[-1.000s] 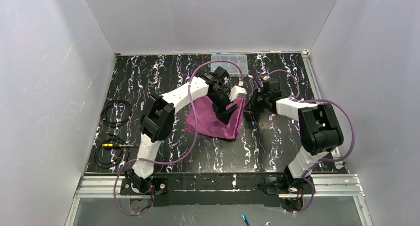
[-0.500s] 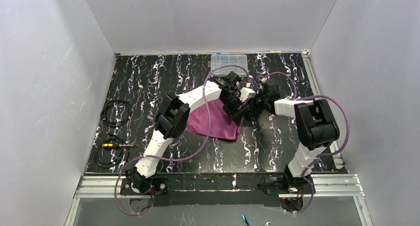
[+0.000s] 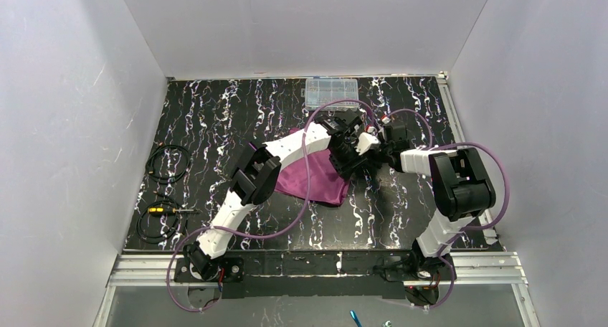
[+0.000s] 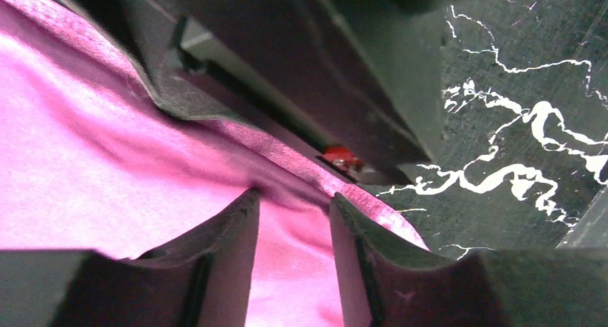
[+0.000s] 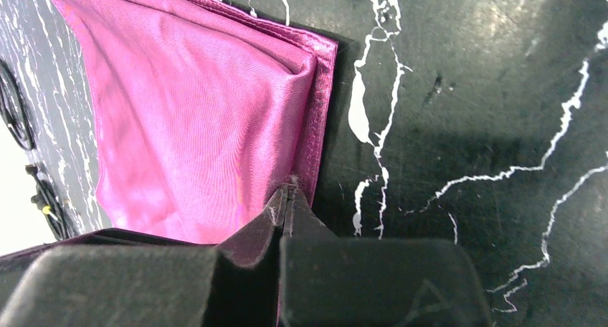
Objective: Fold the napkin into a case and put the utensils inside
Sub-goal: Smooth out the lower triangle-folded napkin at the center of the board.
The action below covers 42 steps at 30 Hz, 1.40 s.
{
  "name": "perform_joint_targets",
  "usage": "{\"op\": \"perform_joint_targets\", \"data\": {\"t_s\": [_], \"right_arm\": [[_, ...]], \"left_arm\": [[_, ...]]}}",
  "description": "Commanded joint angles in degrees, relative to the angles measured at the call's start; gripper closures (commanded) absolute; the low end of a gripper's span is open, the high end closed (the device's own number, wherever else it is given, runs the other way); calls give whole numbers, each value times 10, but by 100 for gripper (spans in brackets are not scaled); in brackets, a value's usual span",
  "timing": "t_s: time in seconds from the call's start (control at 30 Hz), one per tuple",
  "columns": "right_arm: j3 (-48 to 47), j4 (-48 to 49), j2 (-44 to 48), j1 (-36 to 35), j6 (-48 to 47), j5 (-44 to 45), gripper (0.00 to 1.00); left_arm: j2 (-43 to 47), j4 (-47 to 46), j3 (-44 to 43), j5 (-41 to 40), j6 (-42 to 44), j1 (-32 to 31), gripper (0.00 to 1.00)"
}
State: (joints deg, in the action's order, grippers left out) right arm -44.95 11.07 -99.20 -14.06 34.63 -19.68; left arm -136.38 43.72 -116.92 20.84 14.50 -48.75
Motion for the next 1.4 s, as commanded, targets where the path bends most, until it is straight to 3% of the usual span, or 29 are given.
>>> {"op": "perform_joint_targets", "data": {"t_s": [0.0, 0.13, 0.17, 0.2, 0.23, 0.43, 0.53, 0.57, 0.6, 0.67, 0.8, 0.9, 1.0, 1.17, 1.37], "right_arm": [[28, -5, 30, 0, -7, -7, 99], [43, -1, 41, 1, -6, -10, 99], [47, -1, 44, 2, -5, -11, 99], [51, 0, 47, 2, -4, -11, 99], [56, 2, 51, 3, -4, -11, 99], [74, 6, 70, 4, -4, -16, 99], [75, 6, 79, 5, -4, -19, 99], [76, 6, 82, 5, -4, -20, 99], [78, 8, 84, 5, -2, -20, 99], [84, 17, 85, 5, 3, -20, 99], [100, 47, 84, 5, 21, -25, 99], [113, 66, 85, 5, 39, -29, 99], [123, 72, 96, 4, 46, -26, 99], [137, 70, 113, -1, 53, -24, 99], [149, 74, 122, -4, 55, -21, 99]], "left_arm": [[-17, 26, -20, -42, 8, 1, 63], [-19, 37, -24, -31, 0, 0, 67], [-20, 40, -24, -29, -1, 0, 73], [-21, 45, -25, -26, 1, 1, 90], [-23, 50, -26, -25, 3, 0, 100], [-14, 68, -23, -17, 0, 0, 100], [12, 66, -16, -39, -11, 0, 64], [24, 64, -11, -53, -11, 0, 30], [40, 58, -5, -70, -3, 1, 15], [70, 53, -1, -97, 24, 0, 2], [113, 98, -39, -143, 82, 0, 1], [143, 85, 2, -191, 49, 4, 1], [157, 102, 56, -119, 79, 4, 10], [200, -16, 200, -145, 87, -44, 14], [180, -64, 216, -200, 74, -76, 13]]}}
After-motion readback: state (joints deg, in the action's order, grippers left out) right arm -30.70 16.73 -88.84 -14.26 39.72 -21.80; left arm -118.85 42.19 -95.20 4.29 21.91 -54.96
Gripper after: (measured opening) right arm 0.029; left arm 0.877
